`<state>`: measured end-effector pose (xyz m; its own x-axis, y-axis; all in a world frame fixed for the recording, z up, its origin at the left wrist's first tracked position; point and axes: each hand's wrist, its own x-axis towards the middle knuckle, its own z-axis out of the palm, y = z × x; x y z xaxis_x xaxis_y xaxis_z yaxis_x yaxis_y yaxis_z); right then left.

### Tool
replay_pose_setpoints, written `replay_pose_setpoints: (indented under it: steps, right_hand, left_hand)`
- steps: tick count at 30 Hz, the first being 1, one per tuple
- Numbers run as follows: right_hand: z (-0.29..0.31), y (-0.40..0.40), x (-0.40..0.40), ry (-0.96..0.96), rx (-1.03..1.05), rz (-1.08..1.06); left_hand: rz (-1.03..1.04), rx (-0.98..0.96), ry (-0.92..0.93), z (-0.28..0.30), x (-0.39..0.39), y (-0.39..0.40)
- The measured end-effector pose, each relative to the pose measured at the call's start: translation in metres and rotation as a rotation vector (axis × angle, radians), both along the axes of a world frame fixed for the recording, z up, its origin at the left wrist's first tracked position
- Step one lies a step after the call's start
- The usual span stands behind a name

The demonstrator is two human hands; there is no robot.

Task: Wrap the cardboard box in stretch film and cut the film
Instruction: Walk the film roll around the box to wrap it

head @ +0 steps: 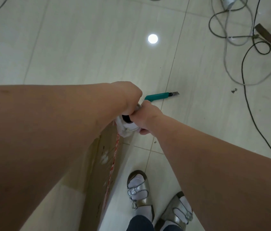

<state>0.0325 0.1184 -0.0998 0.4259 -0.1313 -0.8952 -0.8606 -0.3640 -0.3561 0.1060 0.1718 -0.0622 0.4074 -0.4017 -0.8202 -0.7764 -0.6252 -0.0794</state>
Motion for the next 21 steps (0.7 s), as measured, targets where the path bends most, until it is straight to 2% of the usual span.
replay_pose_setpoints:
  steps: [3, 7, 10, 17, 21]
  right_hand:
    - [0.002, -0.002, 0.012, 0.04, 0.042, -0.061]
    - [0.002, -0.004, 0.035, 0.089, 0.064, -0.113]
    - [0.004, -0.005, 0.041, 0.104, 0.093, -0.154]
    - [0.008, -0.011, 0.058, 0.192, 0.138, 0.03]
    - [0.006, -0.015, 0.072, 0.079, -0.067, 0.508]
  left_hand:
    - [0.073, 0.007, 0.027, 0.001, 0.017, 0.004]
    - [0.356, -0.084, 0.128, 0.004, 0.038, 0.012]
    - [0.43, -0.087, 0.153, -0.001, 0.036, 0.009]
    - [0.445, 0.046, 0.222, -0.007, 0.054, 0.022]
    - [0.411, 0.044, 0.217, -0.014, 0.053, 0.025]
